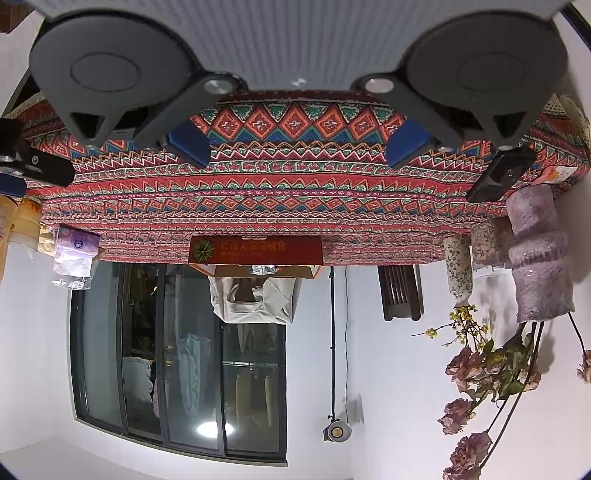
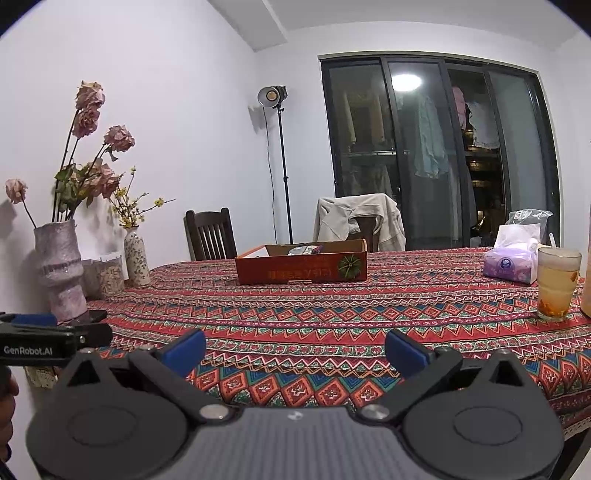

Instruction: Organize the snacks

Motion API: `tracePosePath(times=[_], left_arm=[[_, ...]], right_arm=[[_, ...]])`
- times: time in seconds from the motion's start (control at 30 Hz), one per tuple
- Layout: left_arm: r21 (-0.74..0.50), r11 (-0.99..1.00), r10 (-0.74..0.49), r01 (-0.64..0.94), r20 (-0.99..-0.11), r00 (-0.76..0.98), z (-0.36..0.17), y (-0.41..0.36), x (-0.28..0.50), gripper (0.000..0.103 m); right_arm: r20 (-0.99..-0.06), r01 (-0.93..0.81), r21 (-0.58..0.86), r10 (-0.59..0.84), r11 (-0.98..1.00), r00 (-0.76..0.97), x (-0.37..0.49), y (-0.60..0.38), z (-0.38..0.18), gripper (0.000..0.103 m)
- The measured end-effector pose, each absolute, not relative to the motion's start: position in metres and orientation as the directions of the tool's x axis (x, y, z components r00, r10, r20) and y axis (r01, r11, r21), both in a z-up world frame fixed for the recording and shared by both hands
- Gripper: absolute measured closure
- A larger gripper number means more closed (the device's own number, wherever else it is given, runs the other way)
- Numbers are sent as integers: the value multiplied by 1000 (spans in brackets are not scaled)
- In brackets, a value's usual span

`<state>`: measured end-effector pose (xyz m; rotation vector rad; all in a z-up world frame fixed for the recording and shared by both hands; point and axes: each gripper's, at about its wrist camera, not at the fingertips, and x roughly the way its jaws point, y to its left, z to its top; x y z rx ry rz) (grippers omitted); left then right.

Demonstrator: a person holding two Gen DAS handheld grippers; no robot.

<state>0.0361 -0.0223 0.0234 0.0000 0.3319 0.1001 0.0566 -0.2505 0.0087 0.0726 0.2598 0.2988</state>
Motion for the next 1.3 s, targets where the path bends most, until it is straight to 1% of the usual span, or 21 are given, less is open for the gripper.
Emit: tracePosePath(times=[0.5, 1.3], left_arm=[[7, 995, 94, -97, -327, 940, 23, -22, 36, 0], [-4, 998, 66, -70, -290, 955, 28, -25, 28, 0]], right_arm=[[-234, -273, 102, 290, 957, 928, 55, -253, 10, 0], [-229, -275, 93, 289, 957, 930, 54, -254, 9, 0]])
